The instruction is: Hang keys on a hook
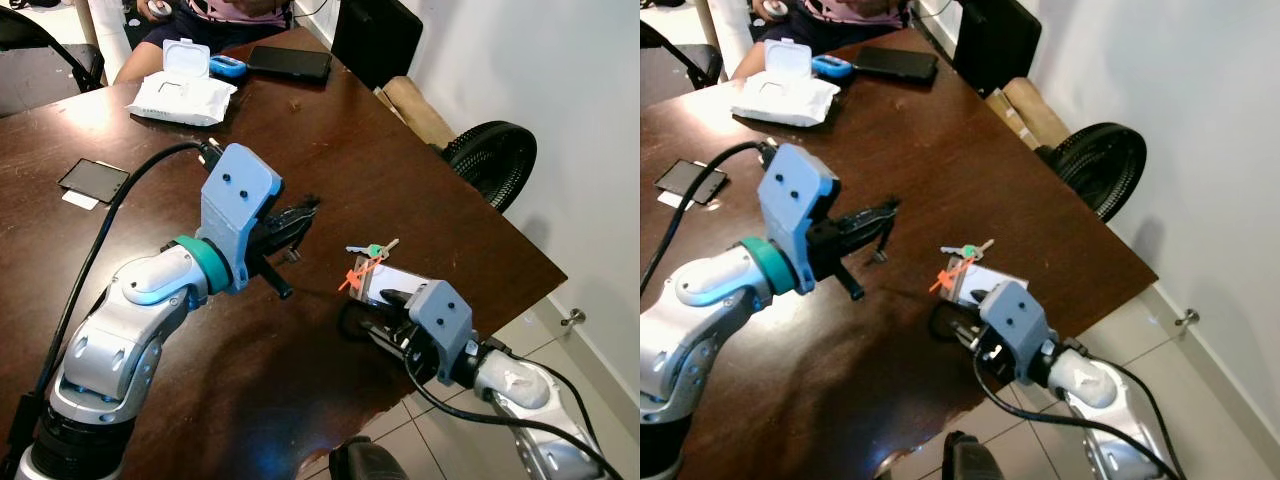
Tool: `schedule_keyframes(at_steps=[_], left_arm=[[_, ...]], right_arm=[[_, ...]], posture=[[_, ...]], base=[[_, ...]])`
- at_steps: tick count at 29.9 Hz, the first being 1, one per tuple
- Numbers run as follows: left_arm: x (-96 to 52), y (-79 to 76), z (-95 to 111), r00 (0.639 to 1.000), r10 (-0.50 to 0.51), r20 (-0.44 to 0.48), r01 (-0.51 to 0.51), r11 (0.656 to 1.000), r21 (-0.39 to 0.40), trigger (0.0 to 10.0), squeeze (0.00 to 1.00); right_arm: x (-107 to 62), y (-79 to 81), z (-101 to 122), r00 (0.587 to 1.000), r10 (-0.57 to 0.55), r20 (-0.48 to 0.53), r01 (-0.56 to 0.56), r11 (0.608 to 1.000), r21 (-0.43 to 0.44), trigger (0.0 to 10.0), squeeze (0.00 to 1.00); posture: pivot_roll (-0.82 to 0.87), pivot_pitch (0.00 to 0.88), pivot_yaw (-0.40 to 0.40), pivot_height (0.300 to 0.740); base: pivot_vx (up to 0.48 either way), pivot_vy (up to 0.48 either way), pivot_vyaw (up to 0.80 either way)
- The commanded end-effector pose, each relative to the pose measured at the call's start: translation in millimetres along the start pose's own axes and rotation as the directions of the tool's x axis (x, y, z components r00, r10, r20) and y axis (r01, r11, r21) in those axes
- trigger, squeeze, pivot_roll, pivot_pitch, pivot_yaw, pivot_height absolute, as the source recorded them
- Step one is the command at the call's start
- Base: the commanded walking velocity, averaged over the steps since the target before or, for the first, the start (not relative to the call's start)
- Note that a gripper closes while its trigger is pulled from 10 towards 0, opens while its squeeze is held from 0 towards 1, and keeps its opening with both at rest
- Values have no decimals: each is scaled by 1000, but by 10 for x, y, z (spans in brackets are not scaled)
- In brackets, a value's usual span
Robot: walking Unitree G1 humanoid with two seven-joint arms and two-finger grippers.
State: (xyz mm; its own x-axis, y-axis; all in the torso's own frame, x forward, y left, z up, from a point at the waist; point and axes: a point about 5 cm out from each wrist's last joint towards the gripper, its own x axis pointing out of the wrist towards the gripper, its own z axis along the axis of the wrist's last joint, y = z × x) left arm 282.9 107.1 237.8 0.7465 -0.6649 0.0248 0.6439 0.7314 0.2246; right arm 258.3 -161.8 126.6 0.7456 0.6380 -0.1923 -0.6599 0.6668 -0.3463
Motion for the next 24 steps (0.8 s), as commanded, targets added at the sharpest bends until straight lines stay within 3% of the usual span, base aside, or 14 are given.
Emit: schedule_keyframes(at_steps=[1, 21, 22, 23, 24], left_arm=[[-16, -40, 37, 1000, -19, 8, 19, 1000, 4, 10000, 0], [-13, -41, 50, 1000, -21, 6, 21, 1000, 3, 10000, 0], [-15, -42, 48, 1000, -20, 5, 20, 1000, 4, 10000, 0], [-23, -38, 49, 1000, -20, 3, 20, 1000, 2, 10000, 0], [-23, -38, 49, 1000, -20, 3, 20, 1000, 2, 10000, 0]], right_arm=[[-9, 24, -65, 1000, -1, -24, 1, 1000, 10, 0, 0], [0, -1, -69, 999, -25, -24, 25, 1000, 19, 0, 0], [19, -21, 16, 998, -49, 30, 46, 995, 90, 0, 0], [50, -87, 261, 978, -115, 172, 68, 964, 257, 0, 0], [50, -87, 261, 978, -115, 172, 68, 964, 257, 0, 0]], posture=[[-22, 183, 91, 740], [-21, 183, 94, 740], [-20, 185, 96, 740], [-20, 186, 99, 740], [-20, 186, 99, 740]], base=[[0, 0, 0], [0, 0, 0], [0, 0, 0], [0, 0, 0], [0, 0, 0]])
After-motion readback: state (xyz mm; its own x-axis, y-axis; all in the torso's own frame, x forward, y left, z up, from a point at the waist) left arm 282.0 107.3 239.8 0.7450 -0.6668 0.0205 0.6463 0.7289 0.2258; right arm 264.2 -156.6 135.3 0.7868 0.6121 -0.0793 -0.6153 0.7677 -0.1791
